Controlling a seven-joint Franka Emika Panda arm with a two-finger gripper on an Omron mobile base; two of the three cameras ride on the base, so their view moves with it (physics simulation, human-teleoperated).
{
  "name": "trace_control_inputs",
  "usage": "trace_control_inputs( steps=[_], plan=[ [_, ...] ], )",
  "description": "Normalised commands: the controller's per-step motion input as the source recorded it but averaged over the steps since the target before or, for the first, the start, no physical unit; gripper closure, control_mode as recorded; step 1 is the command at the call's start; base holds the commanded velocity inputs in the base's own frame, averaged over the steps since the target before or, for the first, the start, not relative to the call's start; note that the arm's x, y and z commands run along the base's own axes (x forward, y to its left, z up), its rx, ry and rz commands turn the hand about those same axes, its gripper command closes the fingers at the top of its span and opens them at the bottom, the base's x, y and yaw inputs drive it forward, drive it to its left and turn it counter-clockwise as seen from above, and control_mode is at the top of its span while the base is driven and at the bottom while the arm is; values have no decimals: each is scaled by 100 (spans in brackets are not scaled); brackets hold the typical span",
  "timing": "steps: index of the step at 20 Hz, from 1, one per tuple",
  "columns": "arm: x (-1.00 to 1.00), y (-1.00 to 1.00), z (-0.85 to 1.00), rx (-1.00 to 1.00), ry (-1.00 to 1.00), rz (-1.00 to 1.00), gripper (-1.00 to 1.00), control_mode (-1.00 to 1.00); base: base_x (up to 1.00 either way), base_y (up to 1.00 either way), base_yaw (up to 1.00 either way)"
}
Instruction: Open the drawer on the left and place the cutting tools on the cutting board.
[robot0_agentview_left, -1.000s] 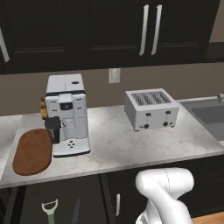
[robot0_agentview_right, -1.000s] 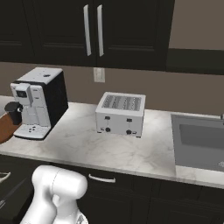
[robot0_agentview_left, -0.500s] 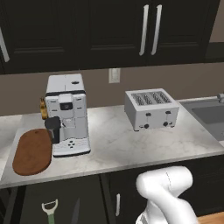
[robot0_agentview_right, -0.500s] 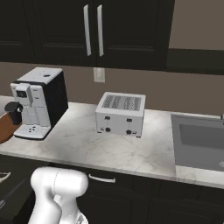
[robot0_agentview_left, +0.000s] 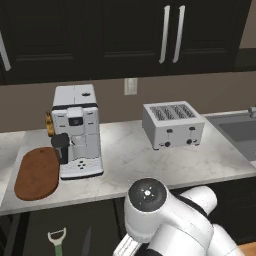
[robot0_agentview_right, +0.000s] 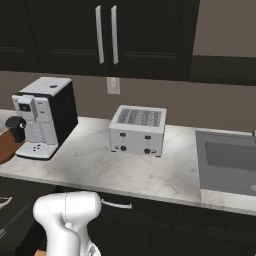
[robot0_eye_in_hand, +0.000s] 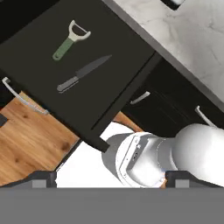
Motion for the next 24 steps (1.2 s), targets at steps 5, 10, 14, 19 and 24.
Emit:
trace_control_inputs(
  steps=[5, 10, 14, 19, 24],
  plan=[
    [98, -9, 18, 31, 55, -5, -100, -100, 0, 0, 0],
    [11, 17, -10, 11, 9, 0, -100, -100, 0, 0, 0],
    [20, 40, -46, 1, 0, -2, -100, -100, 0, 0, 0],
    [49, 37, -53, 0, 0, -17, -100, -100, 0, 0, 0],
    [67, 51, -46, 4, 2, -30, -100, -100, 0, 0, 0]
  ],
)
